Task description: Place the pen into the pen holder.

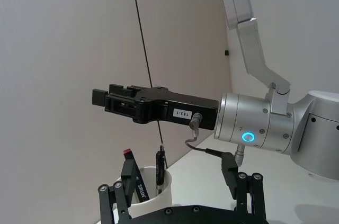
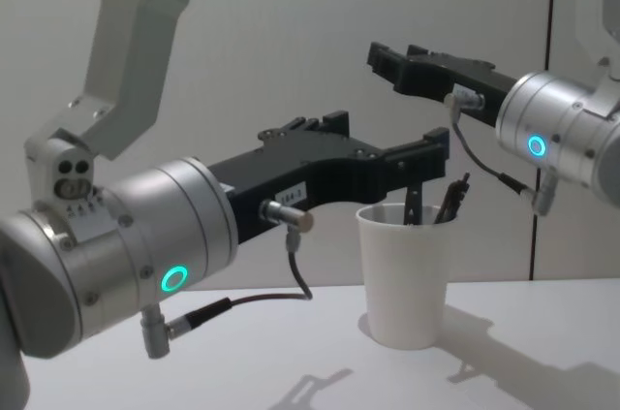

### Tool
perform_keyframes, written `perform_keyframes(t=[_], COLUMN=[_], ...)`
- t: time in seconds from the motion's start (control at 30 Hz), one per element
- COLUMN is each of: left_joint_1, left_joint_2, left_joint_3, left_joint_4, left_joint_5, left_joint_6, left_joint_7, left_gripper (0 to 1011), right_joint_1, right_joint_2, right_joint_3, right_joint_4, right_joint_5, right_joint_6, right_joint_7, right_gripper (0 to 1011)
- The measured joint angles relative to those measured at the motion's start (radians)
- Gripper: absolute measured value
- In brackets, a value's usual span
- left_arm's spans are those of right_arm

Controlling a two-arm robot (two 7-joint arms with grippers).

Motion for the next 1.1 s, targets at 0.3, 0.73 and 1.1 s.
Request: perform_keyframes(t=[0.3,0.73,1.1], left_joint_1=[0.0,0.0,0.0], left_joint_2=[0.0,0.0,0.0], left_joint_3=[0.0,0.0,0.0], left_joint_4=[0.0,0.0,0.0], left_joint_5=[0.0,0.0,0.0], left_joint_6=[0.0,0.0,0.0], left_joint_7=[0.0,0.0,0.0], left_gripper=[1001,1001,1001], right_joint_1=[0.001,0.001,0.001], right_joint_2=[0.0,0.0,0.0], right_joint_3=[-0.001,-0.003,-0.003], right_joint_4=[0.001,0.002,0.002], right_joint_5=[-0.014,-0.023,-0.026], right_joint_6=[-0.007,-0.01,-0.012], right_joint_7=[0.003,0.005,0.005], right_gripper=[740,1001,1001])
